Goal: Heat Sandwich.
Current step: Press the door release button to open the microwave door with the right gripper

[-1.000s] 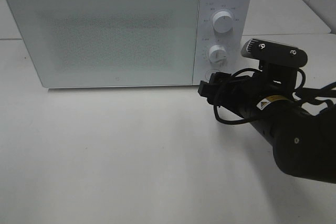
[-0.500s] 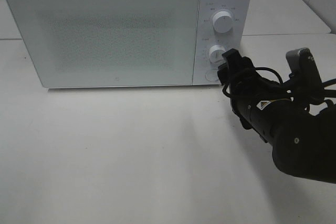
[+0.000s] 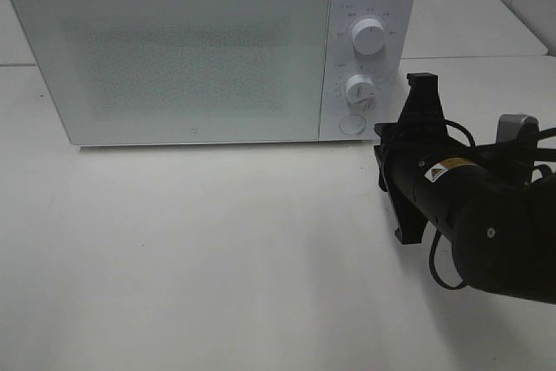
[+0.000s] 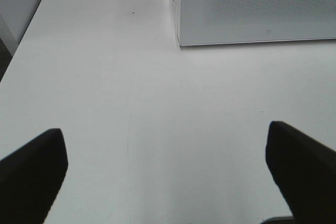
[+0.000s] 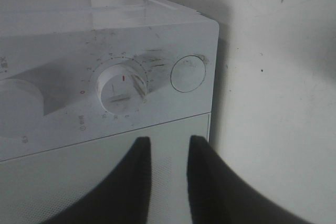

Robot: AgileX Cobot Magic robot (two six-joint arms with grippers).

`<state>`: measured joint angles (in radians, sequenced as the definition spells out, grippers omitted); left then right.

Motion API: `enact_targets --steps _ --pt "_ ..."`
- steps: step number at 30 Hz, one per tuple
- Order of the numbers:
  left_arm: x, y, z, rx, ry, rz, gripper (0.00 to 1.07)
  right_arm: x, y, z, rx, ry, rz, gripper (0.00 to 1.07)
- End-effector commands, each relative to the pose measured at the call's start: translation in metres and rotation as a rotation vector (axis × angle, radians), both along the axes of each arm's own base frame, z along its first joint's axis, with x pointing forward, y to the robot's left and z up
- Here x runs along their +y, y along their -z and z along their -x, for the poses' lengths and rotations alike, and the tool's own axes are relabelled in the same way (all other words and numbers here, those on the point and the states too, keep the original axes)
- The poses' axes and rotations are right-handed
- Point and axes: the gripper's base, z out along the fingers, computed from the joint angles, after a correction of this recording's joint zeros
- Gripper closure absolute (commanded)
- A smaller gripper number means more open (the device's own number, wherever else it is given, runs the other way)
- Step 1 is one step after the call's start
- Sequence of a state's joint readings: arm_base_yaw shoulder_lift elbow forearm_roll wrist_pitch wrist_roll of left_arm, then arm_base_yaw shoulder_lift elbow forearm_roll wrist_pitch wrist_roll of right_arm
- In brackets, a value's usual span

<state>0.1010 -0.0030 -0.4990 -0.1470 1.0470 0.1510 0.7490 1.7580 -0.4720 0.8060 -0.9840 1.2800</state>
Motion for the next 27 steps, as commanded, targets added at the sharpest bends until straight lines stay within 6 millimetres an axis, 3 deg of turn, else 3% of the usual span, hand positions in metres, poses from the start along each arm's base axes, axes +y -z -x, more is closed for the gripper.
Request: enact_targets --steps 1,2,14,27 --pt "0.000 0.000 0.003 -0.028 -0.006 0.003 0.09 0.000 -0.001 -0.002 -0.001 0.005 -0.013 1.01" --pt "0.000 0.000 0.003 -0.028 -0.006 0.003 0.09 0.000 -0.001 -0.002 0.002 0.004 -0.013 1.07" --pt "0.000 0.000 0.003 -0.028 -0.006 0.003 0.09 0.003 0.005 -0.004 0.035 0.005 -0.013 1.07" --pt "0.000 0.000 0.003 -0.028 -0.006 0.003 0.09 0.018 0.023 -0.039 0.036 0.010 -0.007 1.07"
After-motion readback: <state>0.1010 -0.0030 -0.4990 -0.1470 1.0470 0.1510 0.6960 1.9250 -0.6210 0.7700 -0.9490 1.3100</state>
